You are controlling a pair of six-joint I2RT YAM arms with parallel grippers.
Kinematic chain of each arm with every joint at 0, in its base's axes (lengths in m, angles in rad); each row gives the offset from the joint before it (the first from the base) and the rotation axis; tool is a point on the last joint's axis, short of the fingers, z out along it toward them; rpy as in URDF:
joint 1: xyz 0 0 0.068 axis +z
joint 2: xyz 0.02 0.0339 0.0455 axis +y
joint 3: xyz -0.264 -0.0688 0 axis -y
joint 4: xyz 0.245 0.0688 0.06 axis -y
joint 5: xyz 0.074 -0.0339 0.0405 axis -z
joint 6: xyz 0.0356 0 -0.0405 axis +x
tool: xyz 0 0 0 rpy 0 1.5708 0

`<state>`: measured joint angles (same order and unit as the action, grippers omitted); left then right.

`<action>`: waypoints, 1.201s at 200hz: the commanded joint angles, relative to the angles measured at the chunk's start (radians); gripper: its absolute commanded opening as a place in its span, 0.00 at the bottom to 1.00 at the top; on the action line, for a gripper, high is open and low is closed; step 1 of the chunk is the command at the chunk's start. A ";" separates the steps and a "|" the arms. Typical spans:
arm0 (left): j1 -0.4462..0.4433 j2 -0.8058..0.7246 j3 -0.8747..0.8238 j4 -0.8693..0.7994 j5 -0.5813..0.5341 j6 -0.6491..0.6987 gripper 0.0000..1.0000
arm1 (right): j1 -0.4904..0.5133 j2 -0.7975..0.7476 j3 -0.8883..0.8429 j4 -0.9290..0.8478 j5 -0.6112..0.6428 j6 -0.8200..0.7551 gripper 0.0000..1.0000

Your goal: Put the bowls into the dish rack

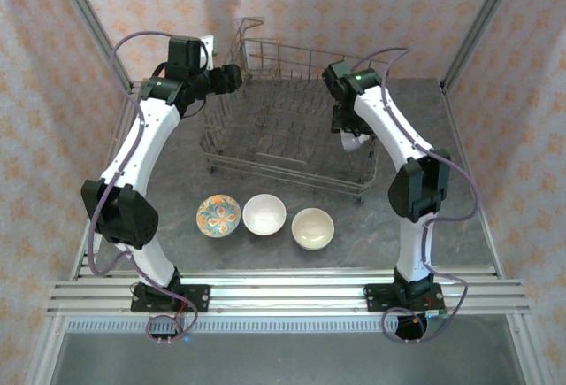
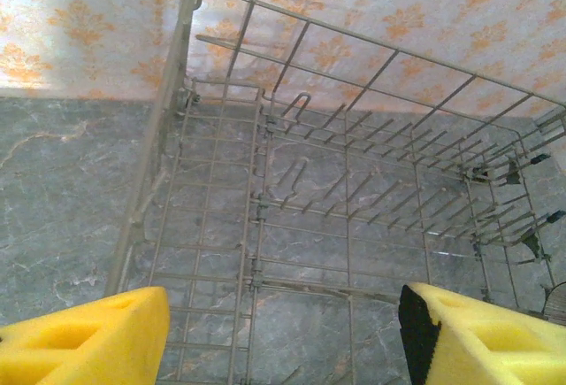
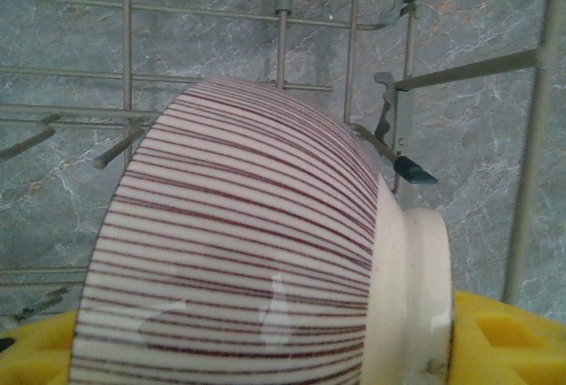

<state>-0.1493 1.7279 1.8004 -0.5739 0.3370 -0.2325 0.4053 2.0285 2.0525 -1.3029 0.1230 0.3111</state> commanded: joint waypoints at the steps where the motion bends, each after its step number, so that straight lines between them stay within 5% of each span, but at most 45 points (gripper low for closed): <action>1: 0.011 0.013 -0.012 -0.020 0.020 0.030 0.70 | 0.009 0.027 0.047 -0.023 0.059 0.028 0.45; 240: 0.016 0.039 -0.023 -0.061 0.032 0.035 0.70 | -0.017 0.072 -0.145 0.129 0.007 0.096 0.55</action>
<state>-0.1417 1.7569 1.7905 -0.5964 0.3595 -0.2077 0.4088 2.1212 1.9404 -1.1923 0.1051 0.3969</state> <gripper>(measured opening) 0.703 0.641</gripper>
